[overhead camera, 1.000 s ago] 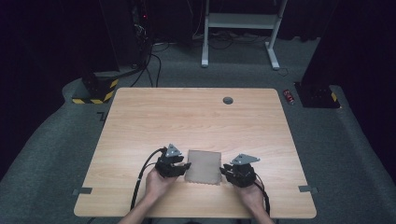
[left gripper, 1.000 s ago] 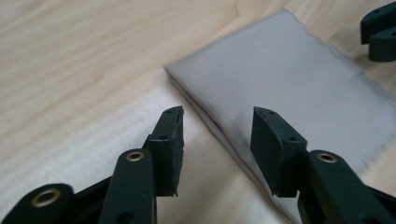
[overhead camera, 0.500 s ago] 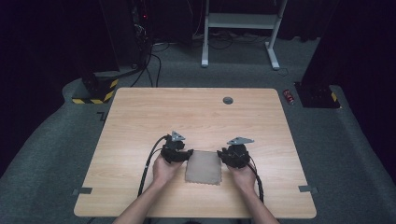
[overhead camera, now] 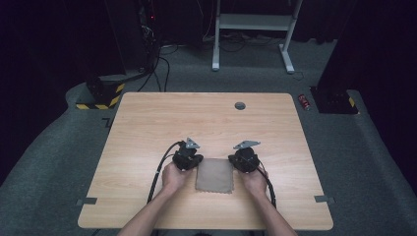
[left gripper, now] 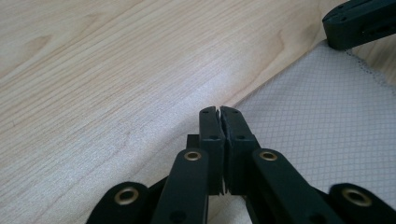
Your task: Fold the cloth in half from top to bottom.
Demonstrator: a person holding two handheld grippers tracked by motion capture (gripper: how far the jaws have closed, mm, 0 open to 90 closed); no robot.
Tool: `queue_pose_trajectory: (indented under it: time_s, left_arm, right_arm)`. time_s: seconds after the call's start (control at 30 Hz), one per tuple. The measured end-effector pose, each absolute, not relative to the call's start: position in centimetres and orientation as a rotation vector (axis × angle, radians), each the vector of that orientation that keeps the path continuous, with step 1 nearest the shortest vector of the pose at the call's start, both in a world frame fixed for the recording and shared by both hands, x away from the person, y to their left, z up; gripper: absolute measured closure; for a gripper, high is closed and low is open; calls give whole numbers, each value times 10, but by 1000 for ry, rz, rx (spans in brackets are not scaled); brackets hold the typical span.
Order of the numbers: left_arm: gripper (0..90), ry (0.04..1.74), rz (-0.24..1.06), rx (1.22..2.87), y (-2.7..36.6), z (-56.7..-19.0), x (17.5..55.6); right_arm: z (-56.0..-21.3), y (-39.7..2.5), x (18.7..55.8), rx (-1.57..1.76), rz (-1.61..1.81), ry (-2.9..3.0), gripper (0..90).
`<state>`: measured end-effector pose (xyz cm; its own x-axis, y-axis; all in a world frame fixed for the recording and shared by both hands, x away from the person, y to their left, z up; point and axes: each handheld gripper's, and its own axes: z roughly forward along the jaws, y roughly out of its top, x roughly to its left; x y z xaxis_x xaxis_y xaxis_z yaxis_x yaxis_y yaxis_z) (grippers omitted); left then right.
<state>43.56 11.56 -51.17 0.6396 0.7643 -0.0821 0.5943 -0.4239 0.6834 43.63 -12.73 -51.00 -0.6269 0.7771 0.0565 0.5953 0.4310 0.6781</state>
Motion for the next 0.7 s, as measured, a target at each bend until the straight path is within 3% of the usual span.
queue_pose_trajectory:
  time_s: [0.57,0.63,0.7]
  left_arm:
    - [880,1135,324,2081,122,-514,454]
    - [828,1151,307,2065,124,-512,454]
    - [771,1147,289,2050,126,-510,452]
  right_arm:
    - [-510,-113,463,1185,910,2399,874]
    - [-510,-116,464,1217,925,2390,791]
    - [-508,-121,463,1242,964,2374,764]
